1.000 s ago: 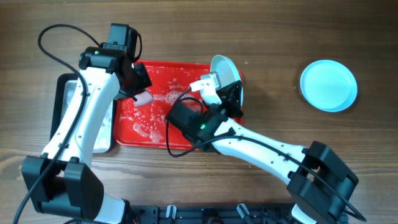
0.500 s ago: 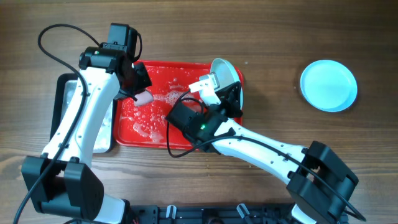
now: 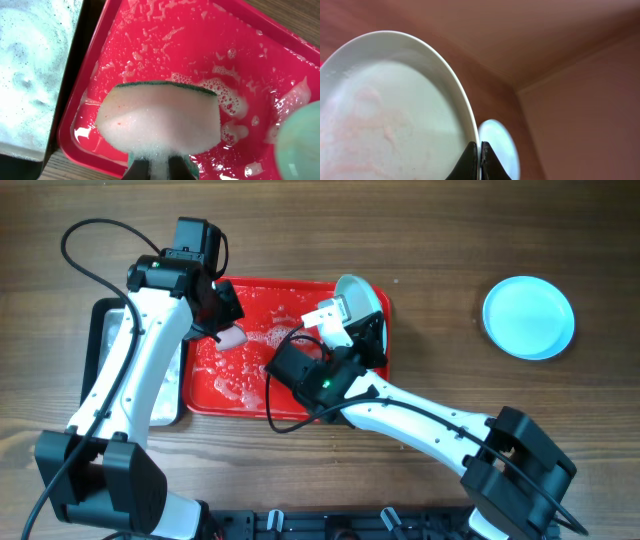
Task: Clean dirty plates on tray and stack at the side
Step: 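Lift the scrubbed plate off the tray with the right gripper, then carry the plate right and stack it on the cleaned plates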
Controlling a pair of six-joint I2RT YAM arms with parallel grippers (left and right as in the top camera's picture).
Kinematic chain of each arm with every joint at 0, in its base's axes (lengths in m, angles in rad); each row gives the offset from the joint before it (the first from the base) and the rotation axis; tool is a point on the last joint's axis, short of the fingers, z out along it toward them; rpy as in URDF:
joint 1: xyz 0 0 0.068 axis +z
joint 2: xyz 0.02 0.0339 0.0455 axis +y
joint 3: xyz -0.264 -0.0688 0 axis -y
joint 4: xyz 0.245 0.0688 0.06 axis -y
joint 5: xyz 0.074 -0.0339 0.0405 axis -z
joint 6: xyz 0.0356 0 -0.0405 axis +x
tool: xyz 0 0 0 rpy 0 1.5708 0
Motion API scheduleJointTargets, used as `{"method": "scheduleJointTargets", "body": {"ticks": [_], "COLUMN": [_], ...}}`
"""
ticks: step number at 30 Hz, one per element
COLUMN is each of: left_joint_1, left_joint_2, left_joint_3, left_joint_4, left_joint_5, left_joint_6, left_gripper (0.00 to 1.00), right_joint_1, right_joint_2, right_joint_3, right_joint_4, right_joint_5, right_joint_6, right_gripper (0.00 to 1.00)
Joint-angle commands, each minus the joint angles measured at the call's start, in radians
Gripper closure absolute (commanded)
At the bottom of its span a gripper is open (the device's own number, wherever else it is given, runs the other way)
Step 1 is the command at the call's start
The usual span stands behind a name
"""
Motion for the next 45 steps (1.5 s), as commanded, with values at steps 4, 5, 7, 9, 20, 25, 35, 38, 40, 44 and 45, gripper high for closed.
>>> {"method": "scheduleJointTargets", "body": {"ticks": [4, 5, 7, 9, 20, 25, 35, 38, 40, 44, 45], "left_joint_1": [0.006, 0.006, 0.006, 0.006, 0.006, 0.006, 0.006, 0.006, 0.006, 0.006, 0.006], "left_joint_2": [0.006, 0.006, 0.006, 0.006, 0.006, 0.006, 0.006, 0.006, 0.006, 0.006, 0.006], "left_joint_3": [-0.005, -0.005, -0.005, -0.005, -0.005, -0.005, -0.005, -0.005, -0.005, -0.005, -0.005], "left_joint_4": [0.002, 0.003, 0.003, 0.002, 0.002, 0.002, 0.002, 0.003, 0.003, 0.002, 0.003], "left_joint_5": [-0.017, -0.017, -0.016, -0.016, -0.016, -0.016, -0.016, -0.016, -0.016, -0.016, -0.016], "left_joint_6": [-0.010, -0.010, -0.010, -0.010, -0.010, -0.010, -0.010, -0.010, -0.010, -0.010, -0.010], "left_gripper": [0.96, 0.96, 0.96, 0.96, 0.96, 0.96, 0.96, 0.96, 0.96, 0.96, 0.96], "right_joint_1": [0.002, -0.006, -0.043, -0.106, -0.761, -1.089, -1.477, -1.487, -1.487, -1.487, -1.487], "right_joint_2": [-0.062, -0.079, -0.122, -0.179, -0.446, -0.439, -0.245, -0.142, -0.079, 0.002, 0.015], "right_joint_3": [-0.013, -0.013, -0.013, -0.013, -0.013, -0.013, -0.014, -0.014, -0.014, -0.014, -0.014], "right_joint_4": [0.024, 0.026, 0.031, 0.038, 0.022, 0.029, 0.080, 0.089, 0.097, 0.113, 0.108], "right_joint_5": [-0.098, -0.154, -0.305, -0.465, -1.242, -1.324, -1.308, -1.308, -1.291, -1.276, -1.266], "right_joint_6": [0.010, 0.010, 0.011, 0.010, -0.025, 0.021, 0.100, 0.100, 0.124, 0.151, 0.151], "right_gripper": [0.96, 0.96, 0.96, 0.96, 0.96, 0.96, 0.96, 0.96, 0.96, 0.96, 0.96]}}
